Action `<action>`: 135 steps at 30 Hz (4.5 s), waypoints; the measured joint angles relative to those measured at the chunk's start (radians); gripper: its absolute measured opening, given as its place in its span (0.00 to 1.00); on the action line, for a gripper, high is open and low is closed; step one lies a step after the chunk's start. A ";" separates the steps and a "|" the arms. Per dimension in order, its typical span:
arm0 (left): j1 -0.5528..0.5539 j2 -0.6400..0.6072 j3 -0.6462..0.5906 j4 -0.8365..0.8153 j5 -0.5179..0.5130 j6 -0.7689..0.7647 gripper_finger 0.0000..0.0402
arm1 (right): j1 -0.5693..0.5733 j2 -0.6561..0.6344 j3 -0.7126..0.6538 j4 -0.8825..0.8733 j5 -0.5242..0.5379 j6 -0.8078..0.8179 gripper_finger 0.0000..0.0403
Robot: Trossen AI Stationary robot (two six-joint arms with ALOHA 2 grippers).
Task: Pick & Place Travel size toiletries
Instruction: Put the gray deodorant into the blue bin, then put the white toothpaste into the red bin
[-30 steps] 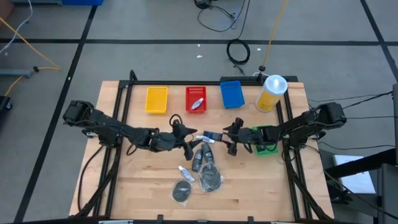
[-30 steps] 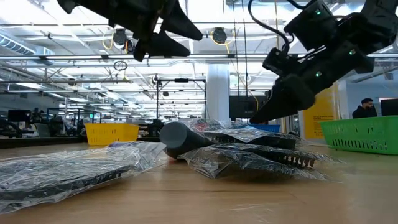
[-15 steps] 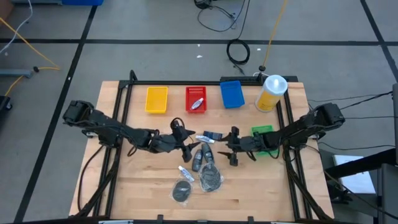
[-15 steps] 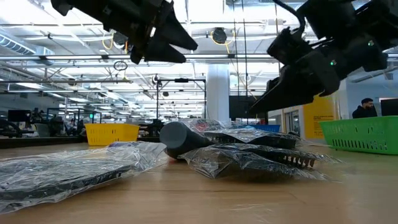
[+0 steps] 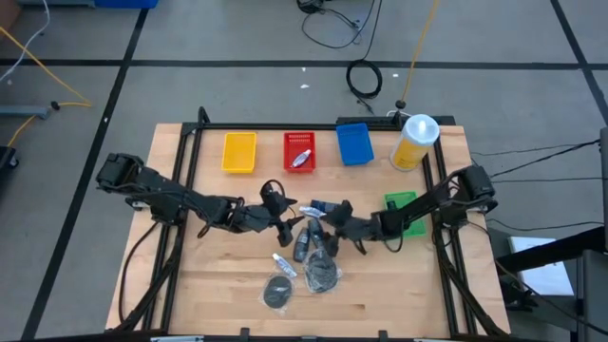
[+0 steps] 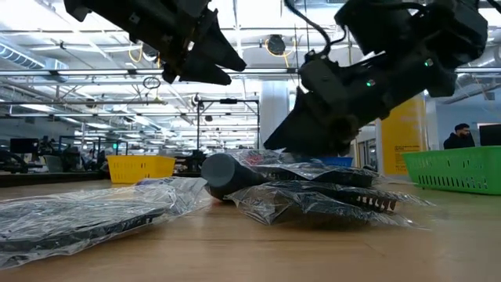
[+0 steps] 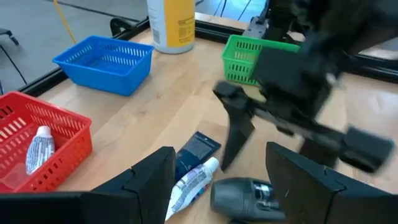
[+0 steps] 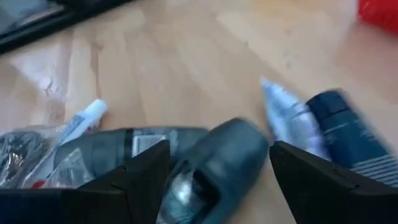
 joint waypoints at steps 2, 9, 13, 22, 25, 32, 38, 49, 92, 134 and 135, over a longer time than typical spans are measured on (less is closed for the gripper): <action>0.002 0.000 0.000 0.000 0.000 -0.002 0.61 | 0.010 0.026 0.033 -0.057 0.000 0.022 0.66; 0.002 0.000 0.000 0.006 0.000 -0.005 0.61 | 0.019 0.129 0.089 -0.102 0.002 0.058 0.65; 0.002 0.000 0.000 0.009 -0.006 -0.005 0.61 | 0.019 0.148 0.093 -0.096 0.013 0.059 0.58; 0.002 0.000 0.000 0.004 -0.009 -0.003 0.61 | 0.039 0.092 0.089 -0.163 -0.014 -0.028 0.50; 0.002 0.000 0.000 0.002 -0.009 -0.009 0.61 | 0.044 0.040 0.090 -0.236 -0.017 -0.023 0.50; 0.002 0.000 0.000 0.003 -0.009 -0.006 0.61 | 0.047 -0.140 0.089 -0.436 -0.006 -0.008 0.50; 0.002 0.000 0.000 0.002 -0.009 -0.009 0.61 | -0.009 -0.280 0.090 -0.613 0.033 0.008 0.50; 0.016 0.000 0.000 0.005 -0.010 -0.037 0.61 | -0.514 -0.456 0.090 -0.804 0.040 -0.027 0.50; 0.035 -0.007 0.001 0.119 0.013 0.031 0.61 | -0.854 -0.242 0.090 -0.319 -0.138 -0.118 0.65; -0.084 0.061 0.001 -0.171 0.393 0.228 0.61 | 0.101 -0.292 -0.323 0.230 -0.059 -0.318 0.62; -0.084 0.078 0.001 -0.131 0.401 0.244 0.61 | 0.101 -0.282 -0.323 0.237 -0.059 -0.318 0.62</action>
